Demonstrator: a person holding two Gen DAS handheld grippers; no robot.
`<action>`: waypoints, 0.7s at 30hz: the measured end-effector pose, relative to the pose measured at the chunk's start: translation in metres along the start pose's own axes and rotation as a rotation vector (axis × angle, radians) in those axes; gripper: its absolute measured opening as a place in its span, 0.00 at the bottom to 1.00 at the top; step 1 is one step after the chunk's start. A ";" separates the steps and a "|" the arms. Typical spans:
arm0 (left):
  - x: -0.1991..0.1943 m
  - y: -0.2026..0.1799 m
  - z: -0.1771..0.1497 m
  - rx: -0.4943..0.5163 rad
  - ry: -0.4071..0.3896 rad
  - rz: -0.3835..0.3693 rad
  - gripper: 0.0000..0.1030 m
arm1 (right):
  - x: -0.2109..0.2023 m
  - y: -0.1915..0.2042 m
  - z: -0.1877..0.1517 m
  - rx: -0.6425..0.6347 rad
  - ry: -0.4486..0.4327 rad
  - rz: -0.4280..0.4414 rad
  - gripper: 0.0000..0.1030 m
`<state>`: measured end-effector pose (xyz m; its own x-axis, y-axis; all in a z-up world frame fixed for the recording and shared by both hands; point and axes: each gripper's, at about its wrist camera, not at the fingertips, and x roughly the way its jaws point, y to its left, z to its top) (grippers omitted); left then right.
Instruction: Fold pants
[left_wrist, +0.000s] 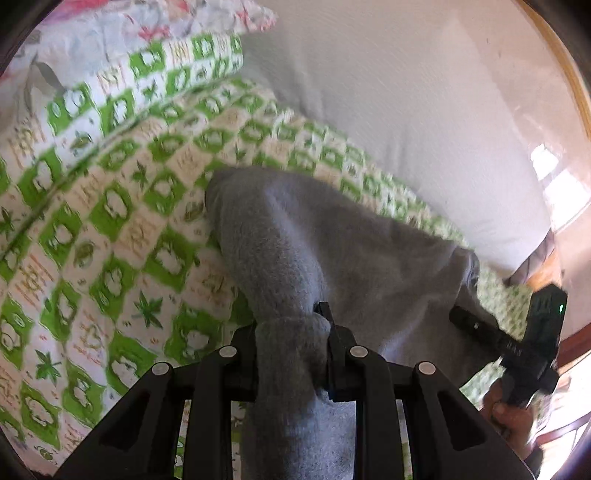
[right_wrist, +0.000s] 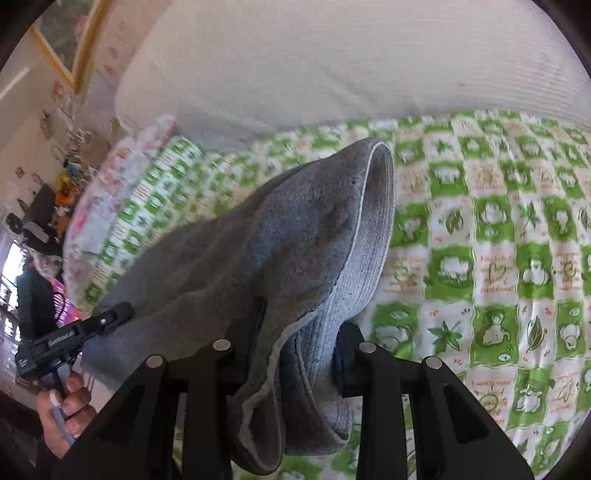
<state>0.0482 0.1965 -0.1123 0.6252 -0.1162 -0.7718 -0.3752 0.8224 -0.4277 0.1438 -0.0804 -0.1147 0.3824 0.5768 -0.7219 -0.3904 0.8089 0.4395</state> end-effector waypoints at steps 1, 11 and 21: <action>0.006 -0.002 -0.004 0.008 0.016 0.014 0.24 | 0.005 -0.004 -0.003 0.004 0.018 -0.013 0.31; 0.026 0.007 -0.016 -0.009 0.070 0.034 0.33 | 0.020 -0.023 -0.016 0.028 0.093 -0.057 0.44; -0.027 -0.002 -0.024 0.087 -0.010 0.115 0.61 | -0.035 -0.020 -0.015 0.037 0.039 -0.074 0.59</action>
<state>0.0158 0.1848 -0.1019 0.5888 -0.0133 -0.8082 -0.3843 0.8750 -0.2944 0.1254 -0.1183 -0.1065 0.3762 0.5109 -0.7730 -0.3309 0.8533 0.4030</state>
